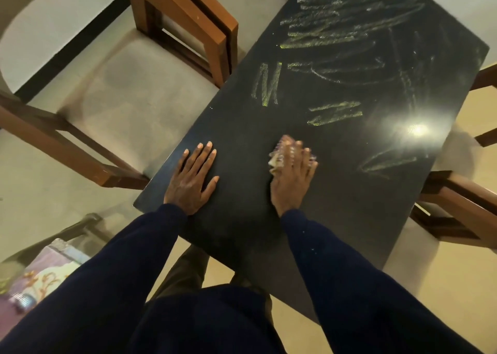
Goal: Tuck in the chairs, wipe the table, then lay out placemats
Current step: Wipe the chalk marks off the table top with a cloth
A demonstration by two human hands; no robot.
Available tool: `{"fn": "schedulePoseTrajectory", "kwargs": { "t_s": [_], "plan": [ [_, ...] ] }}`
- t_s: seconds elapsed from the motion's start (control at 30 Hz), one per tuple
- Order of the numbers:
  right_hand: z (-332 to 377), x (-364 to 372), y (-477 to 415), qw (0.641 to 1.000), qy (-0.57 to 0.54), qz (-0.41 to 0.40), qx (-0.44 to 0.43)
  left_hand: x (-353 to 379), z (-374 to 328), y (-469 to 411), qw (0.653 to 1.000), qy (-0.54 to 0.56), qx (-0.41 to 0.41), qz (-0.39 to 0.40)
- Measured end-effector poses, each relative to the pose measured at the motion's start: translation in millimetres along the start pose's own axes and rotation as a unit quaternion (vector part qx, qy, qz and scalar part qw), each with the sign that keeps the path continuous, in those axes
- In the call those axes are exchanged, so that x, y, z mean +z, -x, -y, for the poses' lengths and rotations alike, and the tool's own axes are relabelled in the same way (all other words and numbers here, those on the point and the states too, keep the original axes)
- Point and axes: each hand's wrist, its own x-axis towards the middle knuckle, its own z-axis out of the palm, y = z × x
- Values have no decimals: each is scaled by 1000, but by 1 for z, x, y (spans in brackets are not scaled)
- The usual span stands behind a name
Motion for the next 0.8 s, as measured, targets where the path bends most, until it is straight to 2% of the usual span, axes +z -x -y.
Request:
{"fn": "schedulePoseTrajectory", "kwargs": {
  "t_s": [0.07,0.17,0.23,0.33,0.4,0.47,0.53,0.6,0.63,0.7,0.8],
  "plan": [
    [14,4,29,991,-17,45,-125,-1,0,0,1000,2,2,0],
    [-17,-3,68,942,-39,110,-315,0,2,0,1000,-1,3,-1],
    [-54,-10,75,929,-42,109,-351,0,3,1,1000,4,6,-6],
    [-91,-25,51,950,-15,88,-299,2,2,0,1000,12,10,-15],
    [-93,-28,21,971,7,68,-229,3,1,-1,1000,16,8,-16],
    [-74,-22,-10,993,12,28,-111,3,0,-1,1000,15,7,-13],
    [-44,-12,-39,1000,14,-9,-5,4,0,0,1000,15,4,-10],
    [-9,1,-59,1000,14,-19,15,4,-1,0,1000,14,0,-9],
    [8,6,-64,1000,16,-12,-13,4,-1,-1,1000,15,-3,-10],
    [32,12,-62,991,17,26,-133,4,-1,1,1000,16,-19,-14],
    [27,12,-53,934,13,86,-348,4,-1,5,997,12,-69,-28]
  ]
}}
